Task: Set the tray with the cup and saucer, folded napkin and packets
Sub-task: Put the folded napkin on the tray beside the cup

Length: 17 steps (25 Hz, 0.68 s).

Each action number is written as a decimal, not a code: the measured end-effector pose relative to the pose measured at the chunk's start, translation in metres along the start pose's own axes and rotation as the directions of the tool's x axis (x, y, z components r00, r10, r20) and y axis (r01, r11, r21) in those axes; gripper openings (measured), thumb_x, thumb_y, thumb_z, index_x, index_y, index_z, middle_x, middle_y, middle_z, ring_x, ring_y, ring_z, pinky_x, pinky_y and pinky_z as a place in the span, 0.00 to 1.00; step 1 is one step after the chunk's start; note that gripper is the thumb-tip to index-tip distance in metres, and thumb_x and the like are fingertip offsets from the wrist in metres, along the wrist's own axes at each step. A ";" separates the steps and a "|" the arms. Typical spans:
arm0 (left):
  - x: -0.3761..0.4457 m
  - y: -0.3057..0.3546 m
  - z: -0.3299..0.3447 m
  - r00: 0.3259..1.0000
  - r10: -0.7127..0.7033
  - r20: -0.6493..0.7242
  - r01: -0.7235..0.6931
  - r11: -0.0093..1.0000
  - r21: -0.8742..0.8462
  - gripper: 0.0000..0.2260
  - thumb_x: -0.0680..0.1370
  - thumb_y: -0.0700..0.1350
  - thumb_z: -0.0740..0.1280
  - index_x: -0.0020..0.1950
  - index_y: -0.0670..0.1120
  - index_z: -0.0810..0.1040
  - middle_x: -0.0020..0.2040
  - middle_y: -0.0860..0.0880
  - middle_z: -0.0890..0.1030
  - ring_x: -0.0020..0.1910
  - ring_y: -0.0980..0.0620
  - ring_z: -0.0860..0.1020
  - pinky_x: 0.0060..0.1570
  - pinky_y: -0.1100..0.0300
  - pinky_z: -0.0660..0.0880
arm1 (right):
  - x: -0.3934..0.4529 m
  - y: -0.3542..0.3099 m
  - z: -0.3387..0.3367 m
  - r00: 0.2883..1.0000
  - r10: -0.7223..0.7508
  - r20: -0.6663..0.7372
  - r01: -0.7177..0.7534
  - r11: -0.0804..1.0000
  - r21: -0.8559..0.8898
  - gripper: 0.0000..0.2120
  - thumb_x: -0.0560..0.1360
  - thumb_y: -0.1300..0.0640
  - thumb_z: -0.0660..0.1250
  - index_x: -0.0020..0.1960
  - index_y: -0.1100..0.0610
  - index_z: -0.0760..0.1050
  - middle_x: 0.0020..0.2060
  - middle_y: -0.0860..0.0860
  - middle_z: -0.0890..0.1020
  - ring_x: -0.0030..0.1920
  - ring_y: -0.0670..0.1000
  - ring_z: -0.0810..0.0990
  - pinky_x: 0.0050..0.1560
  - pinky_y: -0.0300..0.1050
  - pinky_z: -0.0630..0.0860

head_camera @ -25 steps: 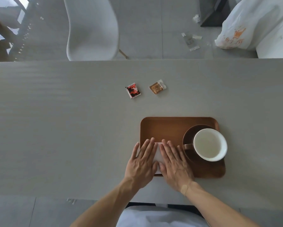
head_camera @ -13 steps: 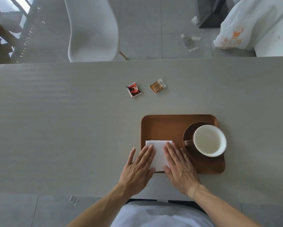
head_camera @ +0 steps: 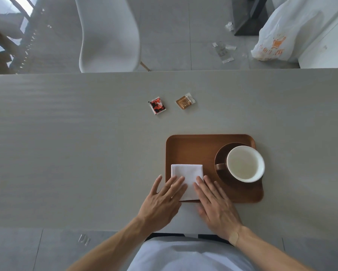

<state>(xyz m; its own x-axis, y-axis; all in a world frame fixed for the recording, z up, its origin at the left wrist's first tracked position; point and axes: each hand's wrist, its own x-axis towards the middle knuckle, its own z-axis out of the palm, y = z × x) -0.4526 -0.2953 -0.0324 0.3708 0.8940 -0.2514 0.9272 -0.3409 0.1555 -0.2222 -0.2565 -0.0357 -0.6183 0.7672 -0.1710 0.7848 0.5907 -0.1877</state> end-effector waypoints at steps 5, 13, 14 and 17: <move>-0.018 -0.015 0.004 0.994 0.089 0.056 -0.092 0.995 0.047 0.29 0.81 0.52 0.58 0.80 0.49 0.53 0.81 0.48 0.53 0.79 0.49 0.52 0.72 0.40 0.50 | -0.016 0.009 0.006 0.996 -0.062 0.058 0.065 0.997 -0.046 0.31 0.78 0.46 0.58 0.78 0.55 0.57 0.78 0.52 0.57 0.78 0.53 0.57 0.72 0.53 0.58; -0.010 0.000 -0.009 0.998 0.069 0.003 -0.068 0.996 -0.051 0.26 0.81 0.57 0.55 0.77 0.47 0.63 0.79 0.46 0.61 0.78 0.47 0.58 0.74 0.40 0.50 | -0.011 -0.002 -0.004 0.999 -0.008 0.037 0.008 1.000 0.003 0.30 0.79 0.45 0.56 0.77 0.54 0.59 0.78 0.51 0.59 0.78 0.54 0.55 0.73 0.54 0.56; -0.003 0.003 -0.011 0.998 0.068 -0.014 -0.068 0.996 -0.057 0.26 0.82 0.56 0.54 0.77 0.47 0.62 0.79 0.46 0.60 0.78 0.46 0.57 0.75 0.41 0.50 | -0.006 -0.005 -0.006 1.000 0.004 0.015 -0.005 1.000 0.024 0.28 0.80 0.47 0.54 0.77 0.55 0.60 0.78 0.52 0.60 0.78 0.55 0.55 0.73 0.54 0.56; 0.027 0.006 -0.017 0.999 -0.043 -0.034 0.041 0.998 -0.042 0.26 0.84 0.53 0.50 0.80 0.46 0.53 0.81 0.46 0.52 0.79 0.47 0.49 0.76 0.42 0.49 | 0.024 -0.016 -0.013 0.998 0.064 0.026 -0.066 0.996 0.055 0.27 0.82 0.49 0.51 0.79 0.58 0.53 0.79 0.54 0.55 0.79 0.55 0.51 0.77 0.54 0.55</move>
<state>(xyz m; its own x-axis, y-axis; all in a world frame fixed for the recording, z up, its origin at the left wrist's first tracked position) -0.4381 -0.2681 -0.0222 0.3289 0.9171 -0.2252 0.9386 -0.2912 0.1848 -0.2488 -0.2440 -0.0240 -0.5675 0.7968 -0.2076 0.8201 0.5243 -0.2294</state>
